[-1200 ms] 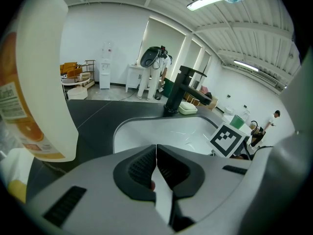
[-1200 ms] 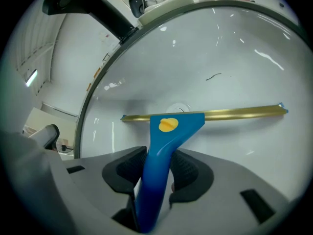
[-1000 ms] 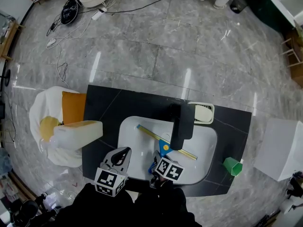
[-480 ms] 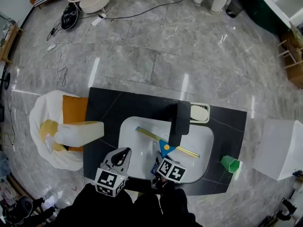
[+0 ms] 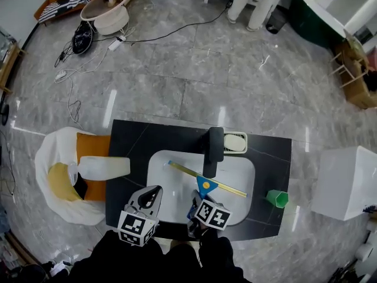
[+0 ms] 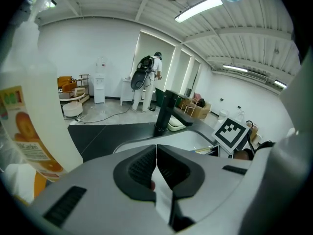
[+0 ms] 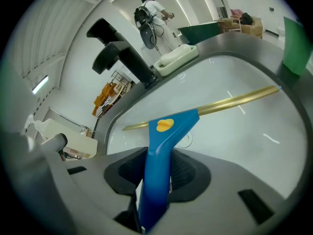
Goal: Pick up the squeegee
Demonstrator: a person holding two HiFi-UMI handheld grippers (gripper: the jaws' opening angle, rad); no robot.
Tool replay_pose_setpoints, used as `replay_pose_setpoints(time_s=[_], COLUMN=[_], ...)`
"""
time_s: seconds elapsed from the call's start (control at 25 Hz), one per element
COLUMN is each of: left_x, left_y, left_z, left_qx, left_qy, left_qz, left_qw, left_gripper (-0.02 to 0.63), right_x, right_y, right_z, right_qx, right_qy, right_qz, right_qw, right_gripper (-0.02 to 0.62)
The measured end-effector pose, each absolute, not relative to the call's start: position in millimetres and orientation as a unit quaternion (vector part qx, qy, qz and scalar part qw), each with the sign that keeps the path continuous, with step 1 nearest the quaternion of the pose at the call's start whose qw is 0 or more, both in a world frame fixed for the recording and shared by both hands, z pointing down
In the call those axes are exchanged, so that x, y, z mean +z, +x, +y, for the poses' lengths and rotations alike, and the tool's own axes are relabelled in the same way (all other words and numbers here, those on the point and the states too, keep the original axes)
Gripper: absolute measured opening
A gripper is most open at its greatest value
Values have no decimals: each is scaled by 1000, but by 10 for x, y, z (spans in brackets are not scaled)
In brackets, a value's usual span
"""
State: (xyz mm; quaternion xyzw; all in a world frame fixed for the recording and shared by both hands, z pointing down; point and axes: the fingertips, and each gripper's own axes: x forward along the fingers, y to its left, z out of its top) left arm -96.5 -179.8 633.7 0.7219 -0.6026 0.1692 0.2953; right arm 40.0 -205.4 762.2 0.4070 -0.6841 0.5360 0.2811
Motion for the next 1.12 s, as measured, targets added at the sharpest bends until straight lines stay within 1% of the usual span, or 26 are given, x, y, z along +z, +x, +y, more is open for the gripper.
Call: replay_pose_setpoints(time_s=[0.56,1.12], left_x=[5617,4975], left_y=[-893,-774], left_z=[-1550,-1156], left_qx=[146,120], left_qy=[759,801], left_qz=[-587,-558], left_qw=[241,183], left_gripper=[25,25], right_x=[6756,5789], right_y=[465,578], right_z=[-1809,-1408], right_qx=[491,419], right_qy=[432,474], right_qz=[-716,-751], right_qw=[245,187], right_gripper=[135,135])
